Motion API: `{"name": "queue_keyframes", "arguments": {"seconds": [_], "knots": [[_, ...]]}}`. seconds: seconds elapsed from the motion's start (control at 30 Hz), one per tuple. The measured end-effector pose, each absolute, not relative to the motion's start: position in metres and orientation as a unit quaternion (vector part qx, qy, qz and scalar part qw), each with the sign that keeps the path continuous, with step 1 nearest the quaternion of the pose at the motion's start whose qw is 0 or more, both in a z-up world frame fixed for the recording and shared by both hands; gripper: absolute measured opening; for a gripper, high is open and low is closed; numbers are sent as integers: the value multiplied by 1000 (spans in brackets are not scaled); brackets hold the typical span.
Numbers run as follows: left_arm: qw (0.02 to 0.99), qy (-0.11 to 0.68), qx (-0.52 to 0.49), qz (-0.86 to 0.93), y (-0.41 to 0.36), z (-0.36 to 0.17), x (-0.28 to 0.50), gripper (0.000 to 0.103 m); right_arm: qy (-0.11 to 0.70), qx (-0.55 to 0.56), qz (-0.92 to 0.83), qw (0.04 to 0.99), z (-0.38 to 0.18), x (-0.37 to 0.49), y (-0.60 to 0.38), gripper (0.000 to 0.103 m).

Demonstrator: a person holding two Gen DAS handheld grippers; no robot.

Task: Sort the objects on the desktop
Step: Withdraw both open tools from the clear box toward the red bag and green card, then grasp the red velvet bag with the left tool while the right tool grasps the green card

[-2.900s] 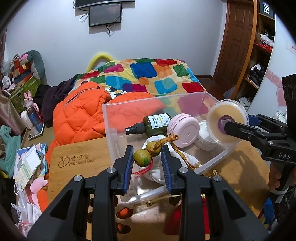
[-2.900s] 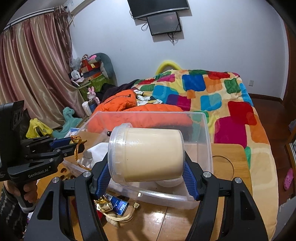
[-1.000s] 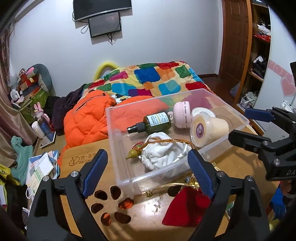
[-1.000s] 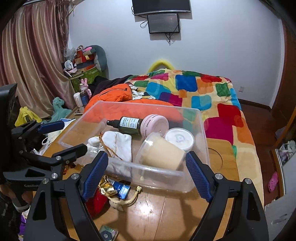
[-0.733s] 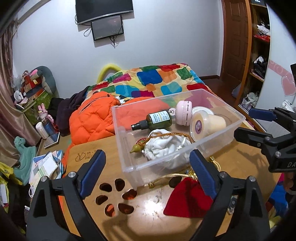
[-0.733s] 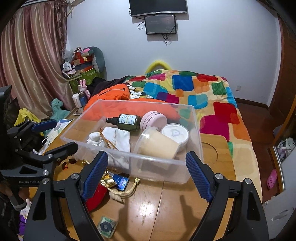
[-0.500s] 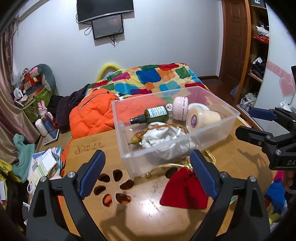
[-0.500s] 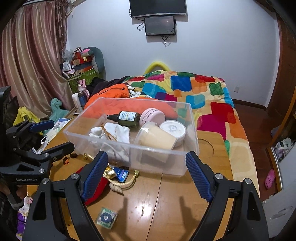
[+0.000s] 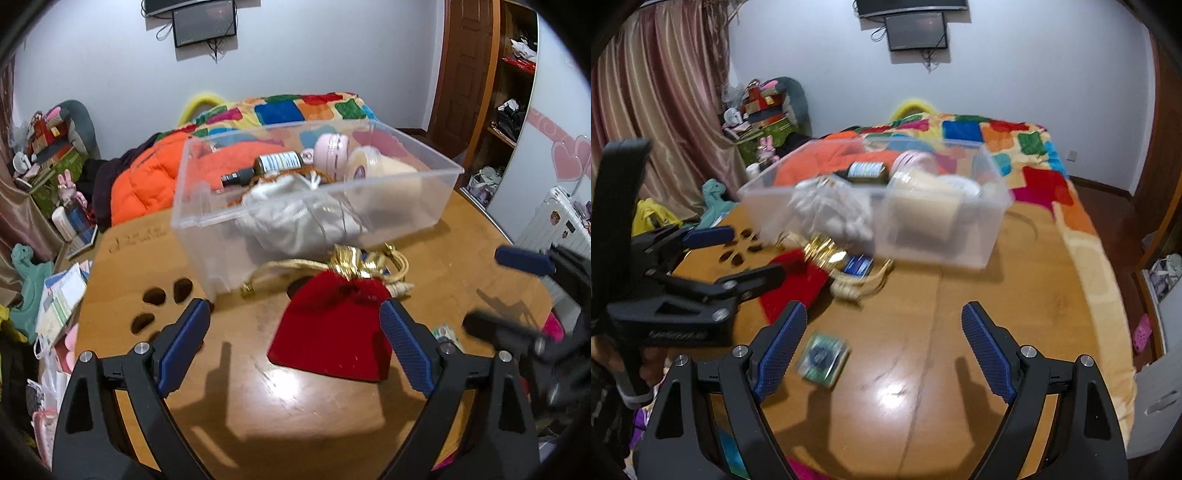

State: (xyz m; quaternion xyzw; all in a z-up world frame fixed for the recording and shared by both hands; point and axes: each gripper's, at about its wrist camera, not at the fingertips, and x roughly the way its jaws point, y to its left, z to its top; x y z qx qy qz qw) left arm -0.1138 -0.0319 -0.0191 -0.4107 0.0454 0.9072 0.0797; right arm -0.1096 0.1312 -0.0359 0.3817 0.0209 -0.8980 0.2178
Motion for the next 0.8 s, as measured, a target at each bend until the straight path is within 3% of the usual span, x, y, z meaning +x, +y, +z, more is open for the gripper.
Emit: {"name": "queue_keyframes", "arguments": {"seconds": [0.2,0.37,0.5,0.7,0.8], "knots": [[85,40,-417,904,-30,-27,-110,94,49,369,-900,226,-50,-86,114,77],[99,40,-429,897,-26,-31,-116,94,61,385,-890,237,-65,-84,103,57],[103,40,-441,891,-22,-36,-125,94,70,384,-892,229,-70,-85,103,49],[117,30,-462,879,-12,-45,-137,94,74,374,-896,230,-70,-85,107,28],[113,41,-467,876,-7,-46,-140,88,71,373,-897,228,-69,-88,113,23]]}}
